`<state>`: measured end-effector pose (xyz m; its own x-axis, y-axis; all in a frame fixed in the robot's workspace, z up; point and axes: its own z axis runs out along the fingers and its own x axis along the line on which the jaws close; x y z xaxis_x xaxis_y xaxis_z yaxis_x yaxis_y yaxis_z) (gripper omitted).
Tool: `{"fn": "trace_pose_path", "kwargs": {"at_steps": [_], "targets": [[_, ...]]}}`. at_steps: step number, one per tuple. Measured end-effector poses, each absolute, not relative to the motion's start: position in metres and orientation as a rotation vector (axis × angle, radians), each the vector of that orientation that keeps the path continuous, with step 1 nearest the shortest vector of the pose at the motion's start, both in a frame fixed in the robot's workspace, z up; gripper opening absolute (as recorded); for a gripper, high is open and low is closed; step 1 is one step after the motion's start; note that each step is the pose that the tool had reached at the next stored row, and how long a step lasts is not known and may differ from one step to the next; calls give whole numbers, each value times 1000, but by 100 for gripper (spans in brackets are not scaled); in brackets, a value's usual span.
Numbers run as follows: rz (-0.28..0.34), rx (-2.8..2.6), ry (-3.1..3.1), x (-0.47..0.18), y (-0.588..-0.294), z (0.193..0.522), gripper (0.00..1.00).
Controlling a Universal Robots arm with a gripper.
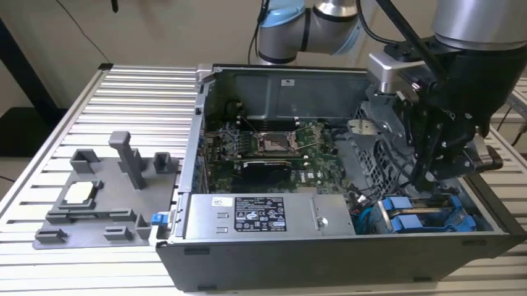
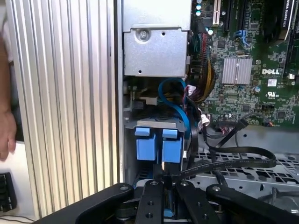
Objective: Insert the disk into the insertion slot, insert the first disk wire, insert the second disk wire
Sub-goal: 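Insert the second disk wire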
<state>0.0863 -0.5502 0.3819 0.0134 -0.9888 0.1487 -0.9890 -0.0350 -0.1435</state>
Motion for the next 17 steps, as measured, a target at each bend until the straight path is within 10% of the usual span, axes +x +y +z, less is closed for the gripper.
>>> {"fn": "trace_pose_path", "kwargs": {"at_steps": [17], "targets": [[66, 2347, -2329, 90, -564, 381, 16]]}}
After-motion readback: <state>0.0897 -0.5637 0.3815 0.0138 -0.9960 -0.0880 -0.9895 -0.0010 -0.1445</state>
